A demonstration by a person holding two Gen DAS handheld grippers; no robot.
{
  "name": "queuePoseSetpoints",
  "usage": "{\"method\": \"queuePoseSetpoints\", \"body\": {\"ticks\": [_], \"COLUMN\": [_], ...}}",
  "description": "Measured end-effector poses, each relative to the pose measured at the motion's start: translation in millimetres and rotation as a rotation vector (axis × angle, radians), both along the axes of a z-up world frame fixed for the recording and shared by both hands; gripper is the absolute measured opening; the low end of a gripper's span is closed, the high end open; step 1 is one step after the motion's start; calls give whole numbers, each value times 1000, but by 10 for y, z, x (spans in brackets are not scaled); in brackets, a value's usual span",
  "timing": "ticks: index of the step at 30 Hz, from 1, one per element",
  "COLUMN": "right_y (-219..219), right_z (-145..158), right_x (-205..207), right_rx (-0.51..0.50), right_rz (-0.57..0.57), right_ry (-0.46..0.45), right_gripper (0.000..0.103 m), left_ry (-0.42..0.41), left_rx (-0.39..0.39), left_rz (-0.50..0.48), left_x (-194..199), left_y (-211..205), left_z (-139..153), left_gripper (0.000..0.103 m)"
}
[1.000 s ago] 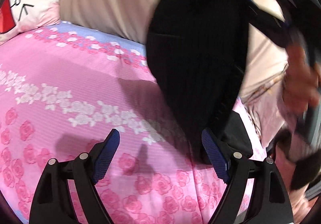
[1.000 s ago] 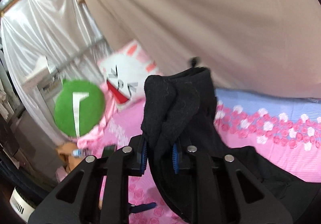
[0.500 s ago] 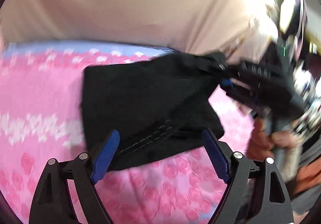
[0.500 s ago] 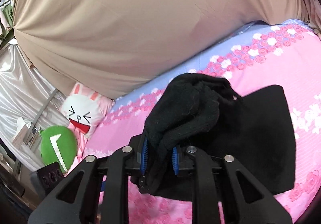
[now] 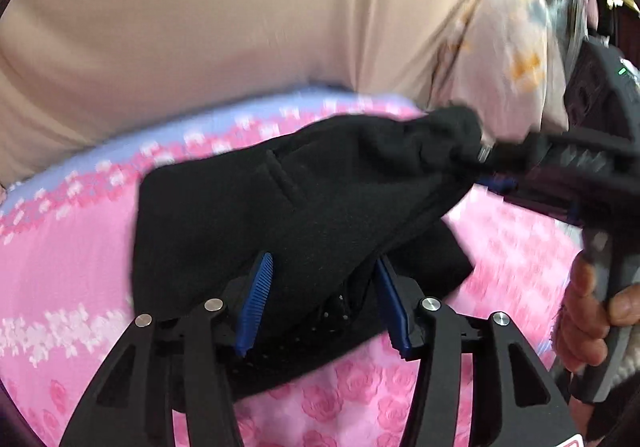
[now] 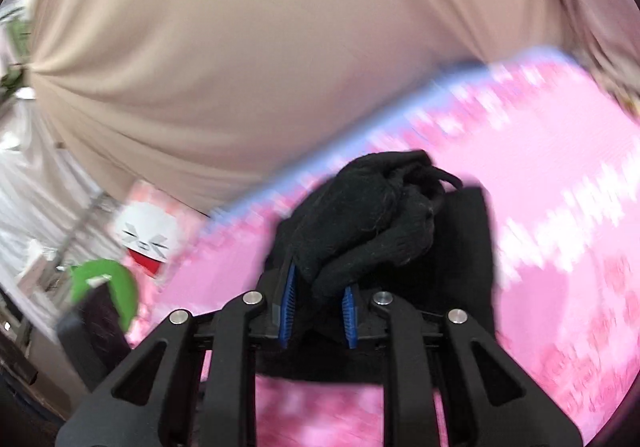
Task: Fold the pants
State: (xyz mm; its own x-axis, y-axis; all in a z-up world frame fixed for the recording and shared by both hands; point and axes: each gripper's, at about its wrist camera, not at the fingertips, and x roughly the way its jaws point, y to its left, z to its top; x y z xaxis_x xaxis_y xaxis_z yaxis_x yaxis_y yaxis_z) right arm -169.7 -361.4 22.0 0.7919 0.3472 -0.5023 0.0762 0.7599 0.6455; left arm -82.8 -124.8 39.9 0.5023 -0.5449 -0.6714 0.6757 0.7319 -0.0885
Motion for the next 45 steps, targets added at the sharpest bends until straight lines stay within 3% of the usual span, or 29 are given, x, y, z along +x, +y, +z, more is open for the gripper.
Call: {"method": "queuePoseSetpoints", "body": {"ticks": [3, 5, 6, 8, 10, 14, 15, 18, 19, 22, 24, 28, 31, 33, 35, 36, 39, 45], "right_y": [-64, -78, -75, -104, -145, -195, -191, -139, -121, -4, 89, 335, 495, 561, 557, 539, 471, 442], "right_z": [-371, -377, -348, -261, -230, -304, -310, -262, -234, 31, 247, 675, 818, 864, 876, 870, 816, 597], "right_x": [7, -39, -52, -61, -37, 72, 80, 61, 63, 114, 163, 283, 326, 302, 259, 239, 188, 165], "right_rx": [43, 65, 57, 45, 60, 107, 107, 90, 84, 65, 60, 15, 9, -15, -32, -32, -21, -17], "right_rz": [-7, -3, 0, -6, -6, -13, -13, -15, -11, 10, 43, 103, 140, 138, 118, 111, 93, 72], "right_ry": [94, 71, 64, 35, 21, 30, 30, 11, 7, -39, -79, -149, -175, -181, -178, -176, -167, -121], "right_gripper": [25, 35, 40, 62, 69, 70, 68, 43, 25, 23, 23, 23, 22, 22, 22, 22, 22, 22], "left_ry": [98, 126, 138, 154, 152, 143, 169, 315, 369, 499, 469, 346, 468, 548, 632, 678, 787, 852], "left_rx": [-35, -68, -93, -139, -176, -171, -173, -227, -250, -315, -347, -337, -419, -512, -660, -742, -887, -1045], "left_rz": [-19, -29, -22, -30, -2, 142, 179, 252, 268, 277, 247, 67, -73, -66, -49, -18, 53, 176], "left_x": [0, 2, 4, 2, 35, 342, 444, 728, 792, 863, 749, 325, 164, 178, 232, 274, 407, 558], "left_y": [25, 108, 191, 341, 505, 786, 867, 1145, 1229, 1373, 1395, 1149, 889, 877, 996, 1101, 1296, 1569], "left_z": [-121, -91, -36, 95, 237, 282, 232, -25, -125, -354, -262, 81, -54, -202, -354, -459, -735, -1014], "left_gripper": [61, 85, 85, 86, 87, 87, 87, 87, 87, 87, 87, 87, 87, 87, 87, 87, 87, 87]}}
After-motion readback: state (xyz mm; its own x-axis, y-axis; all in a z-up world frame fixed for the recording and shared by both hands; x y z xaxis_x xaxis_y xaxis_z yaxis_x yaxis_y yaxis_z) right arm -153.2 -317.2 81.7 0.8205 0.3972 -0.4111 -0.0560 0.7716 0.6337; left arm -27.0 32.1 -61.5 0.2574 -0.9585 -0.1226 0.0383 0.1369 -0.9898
